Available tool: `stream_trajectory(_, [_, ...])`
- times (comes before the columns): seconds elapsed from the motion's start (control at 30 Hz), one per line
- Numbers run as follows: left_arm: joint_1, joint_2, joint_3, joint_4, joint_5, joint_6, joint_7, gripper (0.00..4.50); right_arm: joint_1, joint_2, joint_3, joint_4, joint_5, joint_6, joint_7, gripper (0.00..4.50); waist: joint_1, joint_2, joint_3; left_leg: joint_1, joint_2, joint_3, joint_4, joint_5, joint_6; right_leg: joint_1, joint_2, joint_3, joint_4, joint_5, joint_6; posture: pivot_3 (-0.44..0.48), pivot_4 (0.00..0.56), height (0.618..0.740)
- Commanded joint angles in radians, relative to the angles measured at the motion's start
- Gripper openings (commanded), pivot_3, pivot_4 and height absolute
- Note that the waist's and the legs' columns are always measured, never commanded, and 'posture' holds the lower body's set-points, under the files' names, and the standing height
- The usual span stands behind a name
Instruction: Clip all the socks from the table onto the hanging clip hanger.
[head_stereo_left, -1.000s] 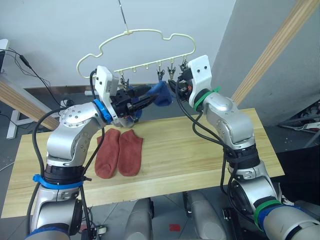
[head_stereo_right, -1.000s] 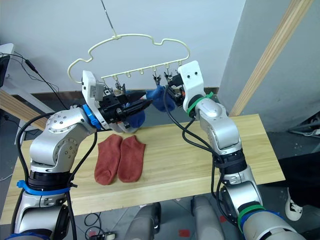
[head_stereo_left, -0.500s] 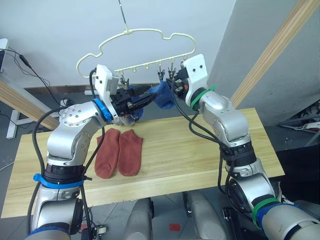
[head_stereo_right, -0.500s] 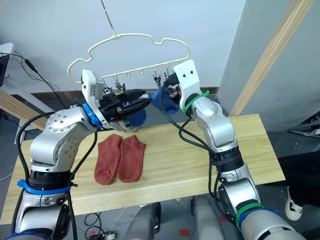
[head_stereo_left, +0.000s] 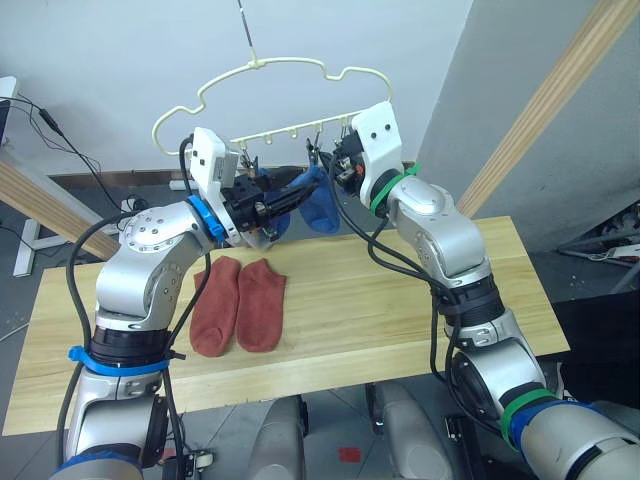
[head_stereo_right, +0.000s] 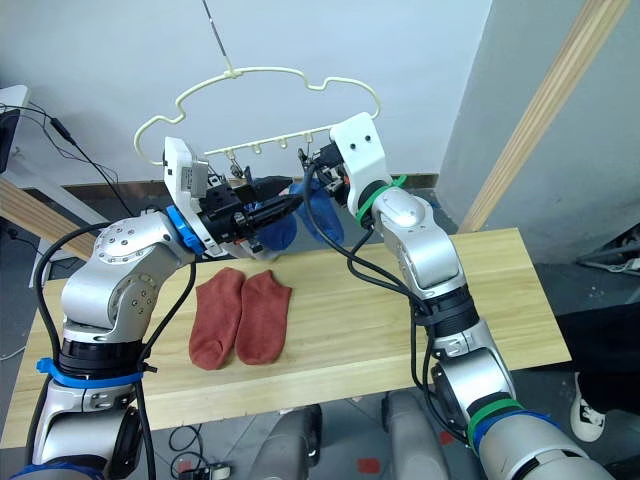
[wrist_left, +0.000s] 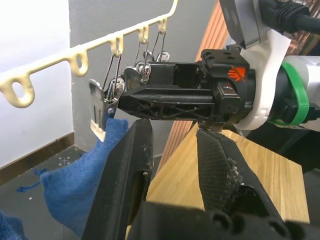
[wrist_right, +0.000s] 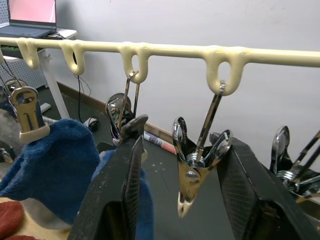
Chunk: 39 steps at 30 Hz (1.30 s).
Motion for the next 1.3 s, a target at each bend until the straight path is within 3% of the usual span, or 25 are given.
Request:
stream_trajectory(0.03, [-0.020, 0.000, 0.023, -0.015, 0.000, -0.019, 0.002, 1.70, -0.034, 0.009, -0.001, -0.012, 0.002, -0.034, 0.016, 2.23, 0.000, 0.000, 0.000, 0.000, 0.000, 0.000, 0.000, 0.000, 0.000, 0.000, 0.000, 0.000, 0.000, 0.000, 0.000, -0.054, 0.344, 0.740])
stream_trajectory(1.3, [-0.024, -0.005, 0.024, -0.017, -0.003, -0.011, 0.004, 1.70, -0.090, 0.024, -0.058, 0.083, 0.011, -0.110, -0.007, 2.23, 0.000, 0.000, 0.000, 0.000, 0.000, 0.000, 0.000, 0.000, 0.000, 0.000, 0.000, 0.000, 0.001, 0.000, 0.000, -0.049, 0.344, 0.740])
